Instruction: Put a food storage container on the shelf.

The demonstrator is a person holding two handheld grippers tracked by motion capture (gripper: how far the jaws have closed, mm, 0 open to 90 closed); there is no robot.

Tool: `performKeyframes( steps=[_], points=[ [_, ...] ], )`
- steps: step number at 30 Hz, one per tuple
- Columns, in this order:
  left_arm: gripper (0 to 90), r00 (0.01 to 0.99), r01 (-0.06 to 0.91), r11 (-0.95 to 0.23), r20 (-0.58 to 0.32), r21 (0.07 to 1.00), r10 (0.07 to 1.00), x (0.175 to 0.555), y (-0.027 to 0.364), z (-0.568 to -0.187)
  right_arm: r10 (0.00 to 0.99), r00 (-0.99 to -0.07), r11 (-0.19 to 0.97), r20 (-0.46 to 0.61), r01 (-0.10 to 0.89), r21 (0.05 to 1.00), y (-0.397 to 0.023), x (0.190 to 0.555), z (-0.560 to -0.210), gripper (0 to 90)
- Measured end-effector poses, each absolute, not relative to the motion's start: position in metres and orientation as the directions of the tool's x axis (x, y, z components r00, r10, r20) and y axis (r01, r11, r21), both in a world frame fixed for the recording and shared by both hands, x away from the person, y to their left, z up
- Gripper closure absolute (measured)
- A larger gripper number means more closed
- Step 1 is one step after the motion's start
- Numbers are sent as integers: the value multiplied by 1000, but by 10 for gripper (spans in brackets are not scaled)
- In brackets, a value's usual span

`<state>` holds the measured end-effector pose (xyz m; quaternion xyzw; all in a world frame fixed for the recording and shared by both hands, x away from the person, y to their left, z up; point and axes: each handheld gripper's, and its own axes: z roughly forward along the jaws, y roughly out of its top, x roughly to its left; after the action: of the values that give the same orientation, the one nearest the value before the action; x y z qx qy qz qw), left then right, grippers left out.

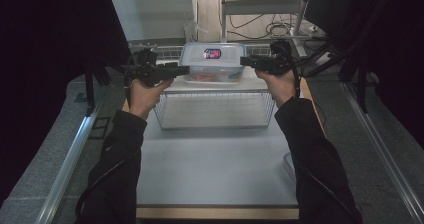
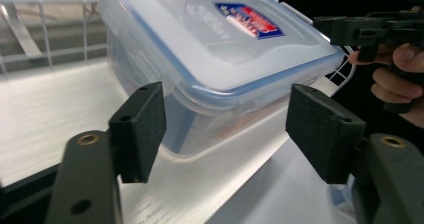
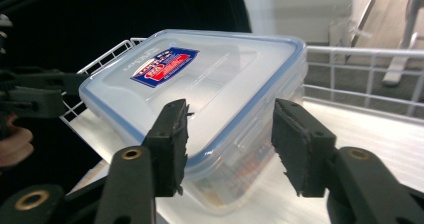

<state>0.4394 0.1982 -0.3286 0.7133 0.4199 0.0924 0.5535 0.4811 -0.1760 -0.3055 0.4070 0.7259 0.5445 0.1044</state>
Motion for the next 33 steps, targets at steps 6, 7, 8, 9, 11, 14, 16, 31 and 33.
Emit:
performKeyframes(
  steps=[6, 7, 8, 9, 11, 14, 16, 31, 33],
  points=[
    [322, 636, 453, -68, -268, 889, 724, 425, 201, -329, 691, -681, 110, 241, 429, 896, -184, 458, -302, 746],
    [329, 634, 447, -72, -259, 892, 728, 422, 202, -331, 689, -688, 123, 229, 421, 899, -184, 455, -303, 793],
    [346, 635, 436, -79, -244, 896, 733, 419, 202, -333, 684, -697, 135, 216, 412, 901, -183, 451, -305, 825],
    [388, 638, 427, -88, -231, 900, 735, 417, 202, -335, 671, -711, 147, 210, 405, 902, -182, 446, -309, 852],
    [541, 638, 424, -106, -214, 900, 740, 416, 200, -338, 651, -729, 171, 214, 415, 894, -178, 443, -315, 880],
    [622, 628, 427, -116, -201, 897, 752, 419, 195, -342, 641, -739, 204, 208, 425, 882, -168, 446, -326, 897],
    [694, 622, 428, -111, -204, 897, 756, 421, 193, -343, 644, -737, 220, 205, 435, 873, -163, 449, -331, 898],
    [668, 631, 423, -138, -182, 896, 754, 417, 181, -347, 661, -726, 216, 192, 428, 878, -164, 454, -337, 844],
    [609, 636, 417, -135, -182, 899, 750, 412, 181, -348, 661, -727, 217, 187, 424, 879, -165, 451, -338, 792]
  ],
)
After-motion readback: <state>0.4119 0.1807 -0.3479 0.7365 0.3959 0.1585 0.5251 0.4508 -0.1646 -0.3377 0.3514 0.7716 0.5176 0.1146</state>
